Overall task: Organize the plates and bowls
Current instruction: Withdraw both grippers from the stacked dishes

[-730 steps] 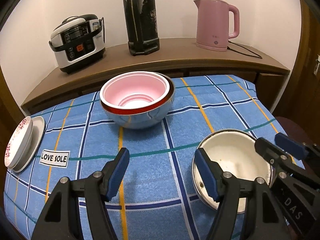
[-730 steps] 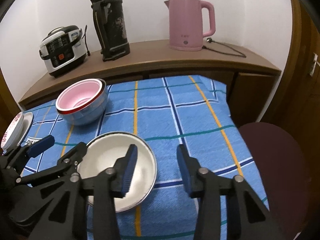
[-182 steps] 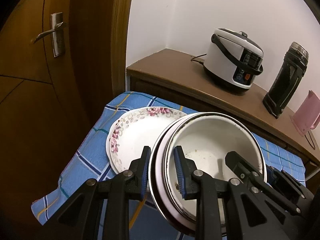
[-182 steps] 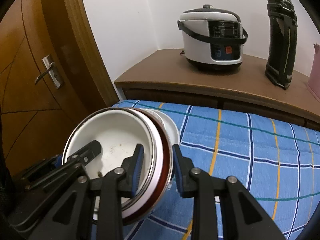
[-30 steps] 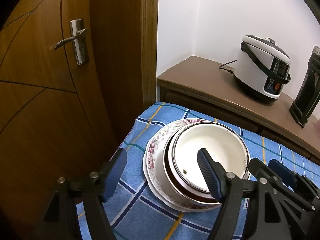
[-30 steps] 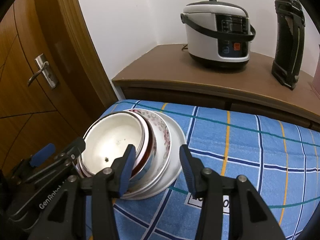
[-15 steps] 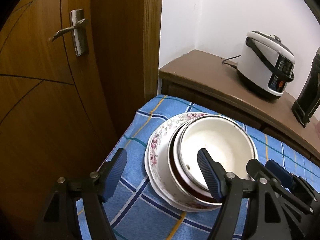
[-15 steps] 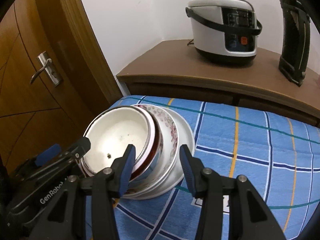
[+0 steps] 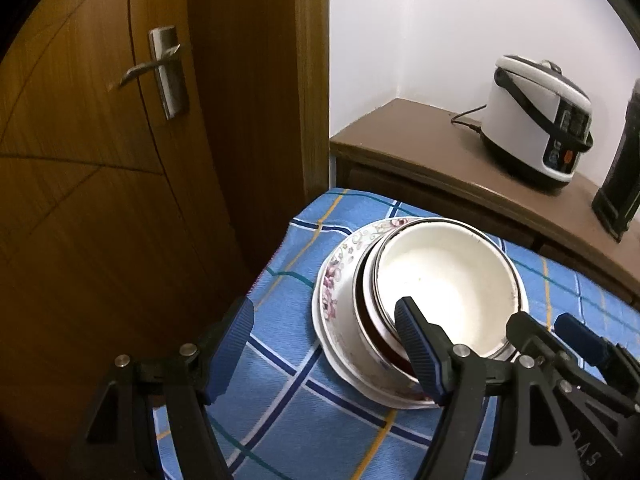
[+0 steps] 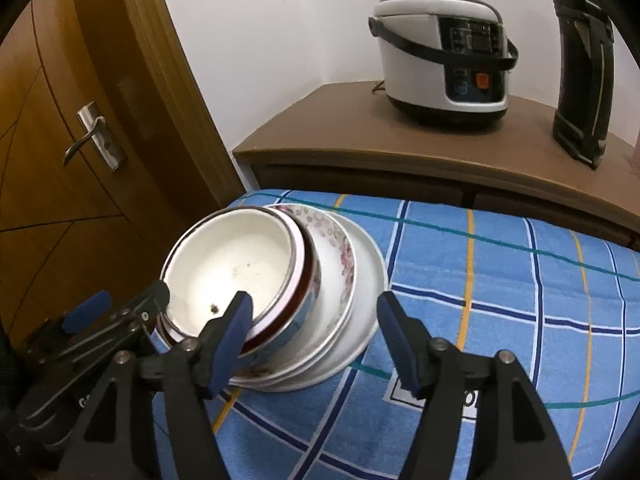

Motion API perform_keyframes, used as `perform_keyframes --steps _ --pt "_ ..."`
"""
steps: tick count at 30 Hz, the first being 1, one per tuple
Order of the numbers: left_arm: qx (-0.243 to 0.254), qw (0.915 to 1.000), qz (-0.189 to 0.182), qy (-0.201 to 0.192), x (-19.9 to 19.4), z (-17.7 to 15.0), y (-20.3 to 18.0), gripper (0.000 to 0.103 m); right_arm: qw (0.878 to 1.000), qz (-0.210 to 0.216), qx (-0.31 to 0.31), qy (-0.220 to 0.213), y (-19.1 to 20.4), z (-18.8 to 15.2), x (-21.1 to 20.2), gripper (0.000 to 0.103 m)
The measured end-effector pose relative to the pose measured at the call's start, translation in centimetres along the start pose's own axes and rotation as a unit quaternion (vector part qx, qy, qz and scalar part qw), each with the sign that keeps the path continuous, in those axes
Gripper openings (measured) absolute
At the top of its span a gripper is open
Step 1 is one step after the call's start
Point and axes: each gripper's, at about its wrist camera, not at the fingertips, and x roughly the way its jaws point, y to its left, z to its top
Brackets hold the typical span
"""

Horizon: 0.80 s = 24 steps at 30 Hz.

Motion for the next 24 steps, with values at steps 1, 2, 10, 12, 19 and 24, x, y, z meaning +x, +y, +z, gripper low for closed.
perform_keyframes --steps 1,2,10,12,19,24 --pt "0.002 1.0000 0.001 -0.001 -0.2 0.0 -0.1 0.075 1.000 0.001 0.002 0.000 -0.1 -0.1 -0.1 0.066" --pt "0.002 1.0000 0.002 -0.001 -0.4 -0.1 -0.2 0.075 1.000 0.001 0.003 -0.001 -0.1 -0.1 -0.3 0.066" --pt "-0.006 0.9999 -0.008 -0.001 -1.5 -0.6 -0.1 0.075 1.000 0.009 0.006 -0.023 -0.2 -0.9 -1.7 0.068" --pt "-0.008 0.9999 -0.008 -0.006 -1.9 -0.8 0.0 0.075 1.000 0.008 0.004 -0.027 -0.1 -1.0 -2.0 0.069" --pt "0.003 0.9998 0.003 -0.020 -2.9 -1.4 -0.1 0.075 1.000 0.004 -0.001 -0.029 0.2 -1.5 -2.5 0.071" --pt "0.006 0.9996 -0.004 -0.026 -3.2 -2.0 0.2 0.075 0.999 0.000 -0.007 -0.032 0.3 -2.0 -2.9 0.073"
